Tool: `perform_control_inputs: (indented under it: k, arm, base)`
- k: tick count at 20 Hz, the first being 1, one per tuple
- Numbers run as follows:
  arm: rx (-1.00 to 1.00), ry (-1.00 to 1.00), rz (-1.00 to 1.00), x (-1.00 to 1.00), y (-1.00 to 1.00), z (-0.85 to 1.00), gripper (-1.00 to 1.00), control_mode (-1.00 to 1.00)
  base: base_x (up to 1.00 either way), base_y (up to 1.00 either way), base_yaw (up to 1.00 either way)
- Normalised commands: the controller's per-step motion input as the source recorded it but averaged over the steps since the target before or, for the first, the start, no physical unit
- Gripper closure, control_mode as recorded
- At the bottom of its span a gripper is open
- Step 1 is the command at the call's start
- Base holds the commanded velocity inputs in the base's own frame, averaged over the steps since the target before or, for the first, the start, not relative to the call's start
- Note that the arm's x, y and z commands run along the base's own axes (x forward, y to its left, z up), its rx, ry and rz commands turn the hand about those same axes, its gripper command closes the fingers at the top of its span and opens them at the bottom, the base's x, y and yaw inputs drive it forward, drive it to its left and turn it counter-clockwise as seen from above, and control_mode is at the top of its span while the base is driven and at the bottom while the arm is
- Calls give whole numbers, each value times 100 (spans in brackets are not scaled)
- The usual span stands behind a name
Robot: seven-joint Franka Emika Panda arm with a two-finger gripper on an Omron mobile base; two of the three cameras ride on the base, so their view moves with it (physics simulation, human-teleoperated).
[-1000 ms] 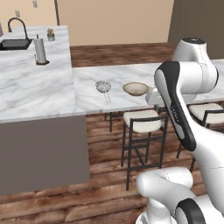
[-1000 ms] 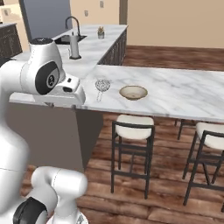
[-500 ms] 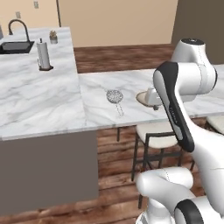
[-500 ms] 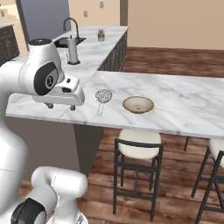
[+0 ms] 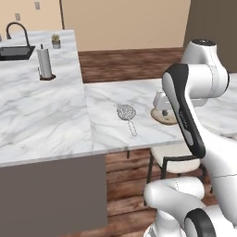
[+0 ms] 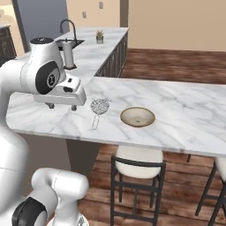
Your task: Pick the strainer and bowl and place them in the sink. Then turn on the water.
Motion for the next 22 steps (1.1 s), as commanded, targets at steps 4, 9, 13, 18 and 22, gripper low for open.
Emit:
perform_control_inputs:
  k: [4, 9, 13, 18, 22]
  arm:
    - [0, 0, 0, 0, 0, 0, -100, 100]
    - [0, 0, 0, 0, 0, 0, -100, 100]
    - [0, 0, 0, 0, 0, 0, -100, 100]
    - [0, 0, 0, 0, 0, 0, -100, 100]
    - [0, 0, 0, 0, 0, 0, -100, 100]
  base:
    - [36, 0, 0]
    - [39, 1, 0]
    - [46, 3, 0]
    - [46, 2, 0]
    - [44, 0, 0]
